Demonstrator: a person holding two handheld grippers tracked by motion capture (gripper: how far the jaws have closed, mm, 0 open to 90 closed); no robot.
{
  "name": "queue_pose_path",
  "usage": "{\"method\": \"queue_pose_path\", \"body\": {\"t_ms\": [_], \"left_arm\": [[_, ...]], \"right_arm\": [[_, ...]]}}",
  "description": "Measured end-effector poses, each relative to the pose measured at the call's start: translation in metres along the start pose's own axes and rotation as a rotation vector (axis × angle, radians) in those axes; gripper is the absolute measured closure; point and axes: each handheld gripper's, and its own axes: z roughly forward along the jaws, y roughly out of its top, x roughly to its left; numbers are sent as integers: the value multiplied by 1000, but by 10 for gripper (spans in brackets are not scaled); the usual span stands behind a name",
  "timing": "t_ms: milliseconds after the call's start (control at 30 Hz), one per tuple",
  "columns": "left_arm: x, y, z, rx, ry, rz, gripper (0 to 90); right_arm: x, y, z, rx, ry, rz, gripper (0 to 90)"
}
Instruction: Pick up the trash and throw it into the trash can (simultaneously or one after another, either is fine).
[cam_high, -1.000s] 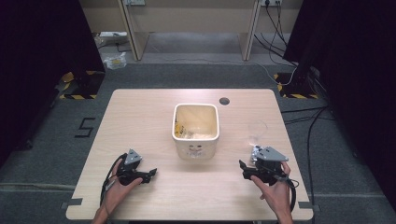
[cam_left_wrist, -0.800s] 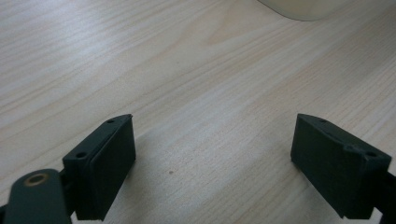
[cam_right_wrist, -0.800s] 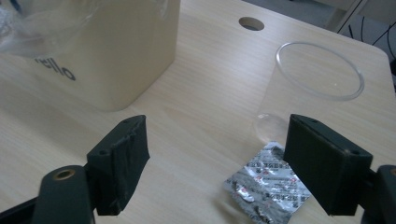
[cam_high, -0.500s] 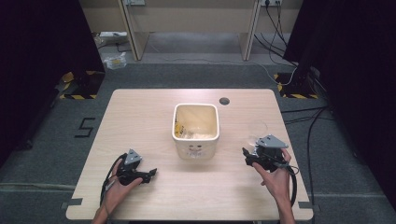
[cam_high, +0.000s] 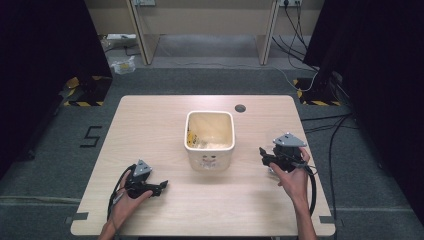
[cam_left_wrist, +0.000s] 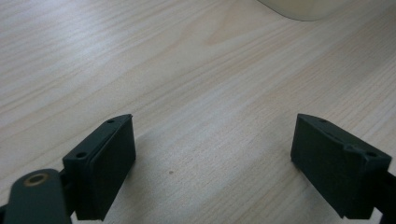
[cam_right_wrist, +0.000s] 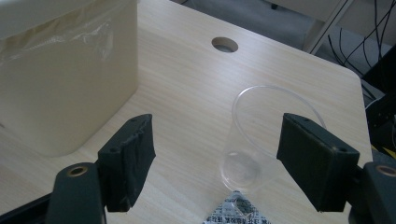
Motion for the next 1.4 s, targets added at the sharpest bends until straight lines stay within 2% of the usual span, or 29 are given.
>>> {"method": "queue_pose_path", "body": {"t_ms": [267,500,600,800,1100,1300,1400], "left_arm": [[0,0,0,-1,1,0,130],[0,0,0,-1,1,1,130],[0,0,0,-1,1,1,130],[0,0,0,-1,2,0,130],[0,0,0,-1,2,1,130],[0,0,0,-1,2,1,130],[0,0,0,-1,2,0,130]], "right_arm": [[-6,2,9,4,11,13,284],[-10,5,16,-2,23,6,313],[-13,6,20,5,8,1,323],[-16,11,29,-4,12,-14,370],[-21,9,38,1,3,-8,430],[-18,8,47,21,-4,-33,450],[-18,5,51,41,-13,-39,491]]}}
